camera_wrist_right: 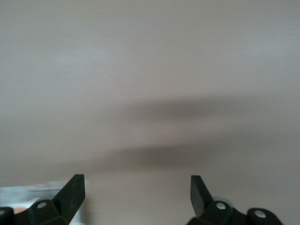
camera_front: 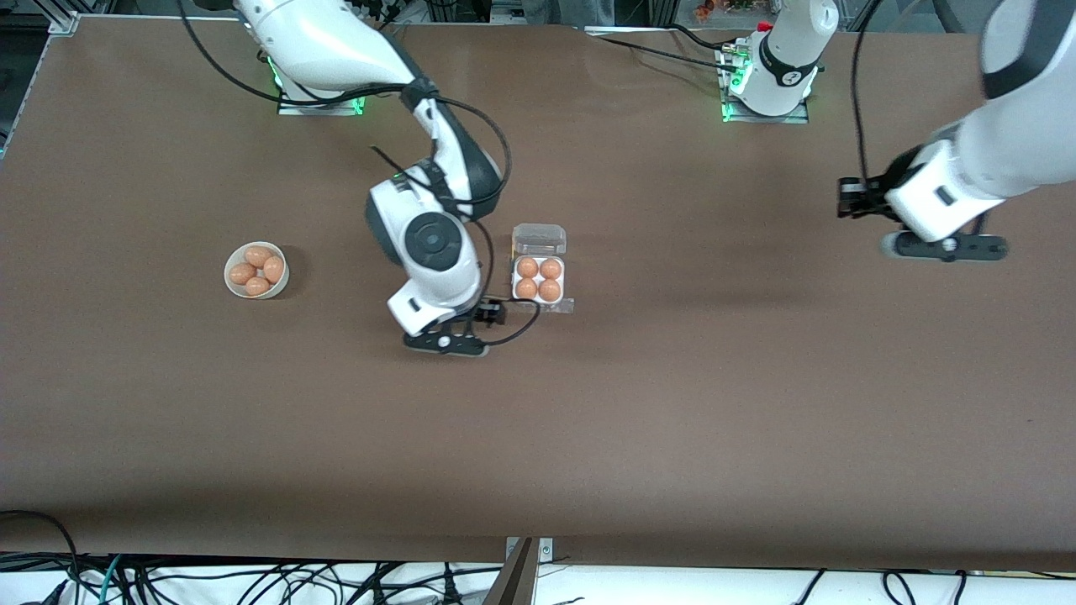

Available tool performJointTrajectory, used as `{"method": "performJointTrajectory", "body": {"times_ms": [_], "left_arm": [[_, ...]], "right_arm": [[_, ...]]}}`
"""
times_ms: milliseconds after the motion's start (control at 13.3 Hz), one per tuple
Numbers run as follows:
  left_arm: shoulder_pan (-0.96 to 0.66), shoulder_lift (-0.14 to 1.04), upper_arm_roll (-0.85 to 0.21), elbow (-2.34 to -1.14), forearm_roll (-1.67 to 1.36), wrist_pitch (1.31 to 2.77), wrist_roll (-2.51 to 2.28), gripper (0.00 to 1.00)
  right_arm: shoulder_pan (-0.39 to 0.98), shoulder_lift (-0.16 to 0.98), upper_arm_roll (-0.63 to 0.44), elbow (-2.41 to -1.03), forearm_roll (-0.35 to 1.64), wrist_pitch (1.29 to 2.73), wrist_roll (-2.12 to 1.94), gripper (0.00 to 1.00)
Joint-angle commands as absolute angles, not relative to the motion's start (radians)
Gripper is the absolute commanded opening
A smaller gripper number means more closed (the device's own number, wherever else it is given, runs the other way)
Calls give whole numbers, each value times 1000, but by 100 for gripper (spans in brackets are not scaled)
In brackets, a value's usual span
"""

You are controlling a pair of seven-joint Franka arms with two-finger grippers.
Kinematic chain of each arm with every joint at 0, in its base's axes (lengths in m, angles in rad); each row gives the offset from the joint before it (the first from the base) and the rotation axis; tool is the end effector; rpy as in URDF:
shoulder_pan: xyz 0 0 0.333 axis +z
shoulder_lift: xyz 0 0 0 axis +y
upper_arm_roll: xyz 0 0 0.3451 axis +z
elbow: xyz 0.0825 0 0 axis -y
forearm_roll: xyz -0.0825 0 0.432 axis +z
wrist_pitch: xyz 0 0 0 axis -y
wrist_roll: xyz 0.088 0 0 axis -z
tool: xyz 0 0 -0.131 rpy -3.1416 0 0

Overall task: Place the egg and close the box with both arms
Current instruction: 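Withdraw the right gripper to rest while the left gripper reaches the lid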

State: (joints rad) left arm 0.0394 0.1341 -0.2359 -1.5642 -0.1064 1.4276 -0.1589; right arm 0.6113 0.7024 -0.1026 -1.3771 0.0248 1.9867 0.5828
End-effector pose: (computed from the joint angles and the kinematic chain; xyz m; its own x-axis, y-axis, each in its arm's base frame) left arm 0.6027 -0.1274 0.5445 0.9583 -0.0525 -0.2807 -0.0272 -0.9953 0.0932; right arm 0.6722 0.3939 0.2682 0.9966 -0.0660 -0.0501 -0.0615 -0.9944 0.0863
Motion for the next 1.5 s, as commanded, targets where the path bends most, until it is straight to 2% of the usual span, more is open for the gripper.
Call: {"method": "performJointTrajectory", "body": {"times_ms": [0,150,375,526,751,901,1051,1277,1427], "left_arm": [[38,166,-264,-1543,-217,1396,-192,8],[-7,190,-268,-1542,-277,1378,-193,8],[-115,270,-268,-1536,-327,1387,-319,8],[-178,337,-267,-1488,-336,1393,-369,2],[-235,441,-268,-1415,-386,1404,-449,2],[-279,500,-267,-1396,-388,1460,-498,2],[-333,552,-267,-1396,-388,1514,-558,2],[-388,598,-265,-1396,-379,1526,-586,2],[-416,623,-265,-1397,-377,1578,-597,3]], "right_arm": [[520,667,-109,-1385,29,1876,392,100],[477,666,-158,-1384,31,1865,318,100],[378,626,-160,-1381,34,1865,218,100],[362,566,-161,-1381,34,1867,212,100],[324,398,-141,-1481,40,1865,215,100],[180,257,-13,-1604,41,1874,218,100],[141,152,2,-1666,38,1855,216,100],[101,49,3,-1654,28,1703,209,100],[88,40,3,-1614,29,1668,204,100]]}}
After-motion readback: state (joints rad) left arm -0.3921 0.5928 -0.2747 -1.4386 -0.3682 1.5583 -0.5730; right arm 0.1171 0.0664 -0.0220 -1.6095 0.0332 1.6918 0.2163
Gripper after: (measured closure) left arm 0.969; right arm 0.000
